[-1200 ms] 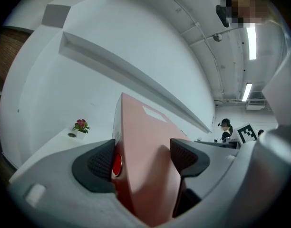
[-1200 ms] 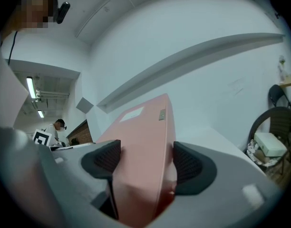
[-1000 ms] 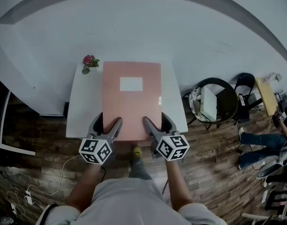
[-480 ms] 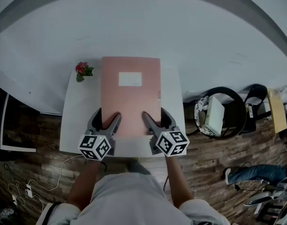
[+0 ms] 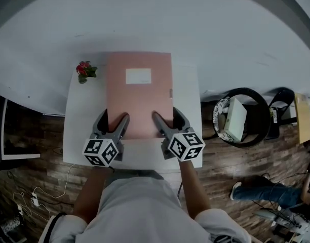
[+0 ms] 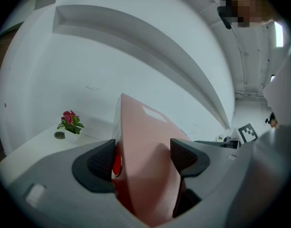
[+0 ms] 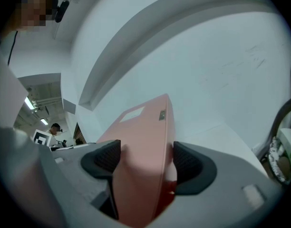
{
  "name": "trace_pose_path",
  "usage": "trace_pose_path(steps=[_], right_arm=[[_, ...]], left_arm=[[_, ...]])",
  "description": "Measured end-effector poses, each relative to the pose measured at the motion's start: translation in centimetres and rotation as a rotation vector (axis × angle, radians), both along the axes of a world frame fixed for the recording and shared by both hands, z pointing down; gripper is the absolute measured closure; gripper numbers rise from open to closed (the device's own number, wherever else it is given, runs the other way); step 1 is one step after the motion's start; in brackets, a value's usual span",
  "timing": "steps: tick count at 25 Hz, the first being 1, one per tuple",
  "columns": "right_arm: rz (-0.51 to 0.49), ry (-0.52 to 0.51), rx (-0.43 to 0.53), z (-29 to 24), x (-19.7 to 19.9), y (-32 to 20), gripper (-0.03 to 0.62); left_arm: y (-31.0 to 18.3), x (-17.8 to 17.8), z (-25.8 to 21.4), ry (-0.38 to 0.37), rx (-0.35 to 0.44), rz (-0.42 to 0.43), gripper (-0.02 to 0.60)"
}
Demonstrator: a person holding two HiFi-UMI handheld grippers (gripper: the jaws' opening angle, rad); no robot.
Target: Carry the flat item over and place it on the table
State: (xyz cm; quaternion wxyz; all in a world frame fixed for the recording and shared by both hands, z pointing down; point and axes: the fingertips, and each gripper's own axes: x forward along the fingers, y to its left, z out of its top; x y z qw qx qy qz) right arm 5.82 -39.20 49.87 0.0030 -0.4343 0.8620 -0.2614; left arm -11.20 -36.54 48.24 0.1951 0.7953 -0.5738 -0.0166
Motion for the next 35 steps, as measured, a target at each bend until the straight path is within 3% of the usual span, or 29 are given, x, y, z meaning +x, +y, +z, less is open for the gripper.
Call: trace_pose_path(steps=[16,35], right_arm=[[0.042,0.025,-0.105,4.5,-1.9,-2.4,0.250],[0.010,0.053,-0.313,14.8,-3.2,-0.1,0.250]], left_arm=[[-3.4,-2.0,4.7,0.019,-0.102,0.043,0.233],[-1.0,-3.3,15.2,0.043,-0.309,0.024,0.233]])
